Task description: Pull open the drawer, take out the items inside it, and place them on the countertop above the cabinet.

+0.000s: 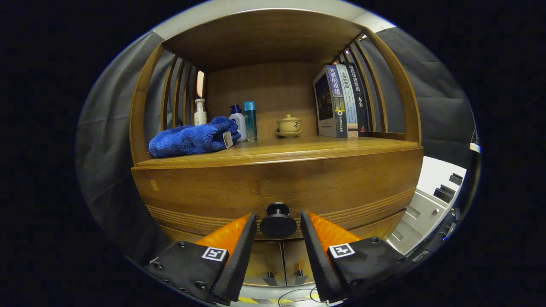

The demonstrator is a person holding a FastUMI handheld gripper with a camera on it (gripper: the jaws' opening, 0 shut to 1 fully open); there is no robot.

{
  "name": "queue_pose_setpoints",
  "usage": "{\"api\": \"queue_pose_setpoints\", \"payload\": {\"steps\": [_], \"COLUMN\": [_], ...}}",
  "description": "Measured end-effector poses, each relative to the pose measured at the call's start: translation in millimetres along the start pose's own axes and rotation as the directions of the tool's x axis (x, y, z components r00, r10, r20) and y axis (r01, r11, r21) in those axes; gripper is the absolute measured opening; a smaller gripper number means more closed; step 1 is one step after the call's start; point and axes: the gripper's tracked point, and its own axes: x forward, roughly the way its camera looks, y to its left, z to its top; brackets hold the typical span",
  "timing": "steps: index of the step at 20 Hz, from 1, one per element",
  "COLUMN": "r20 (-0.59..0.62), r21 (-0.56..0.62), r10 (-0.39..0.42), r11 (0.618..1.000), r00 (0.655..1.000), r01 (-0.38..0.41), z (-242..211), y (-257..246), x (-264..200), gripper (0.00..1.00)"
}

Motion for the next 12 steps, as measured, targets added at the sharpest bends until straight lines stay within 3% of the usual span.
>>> {"api": "queue_pose_setpoints", "payload": {"steps": [10,12], "r20": [-0.022,-0.011], "r21": [0.010,0.017], "r10": [-0.019,-0.016], "r11": [1.000,1.000], "r00": [1.000,1.000], "r01": [0.019,0.016], "z": [-2,-4], "y": [-4,-2], "x": [1,-10], "gripper": [0.38,0.39]}}
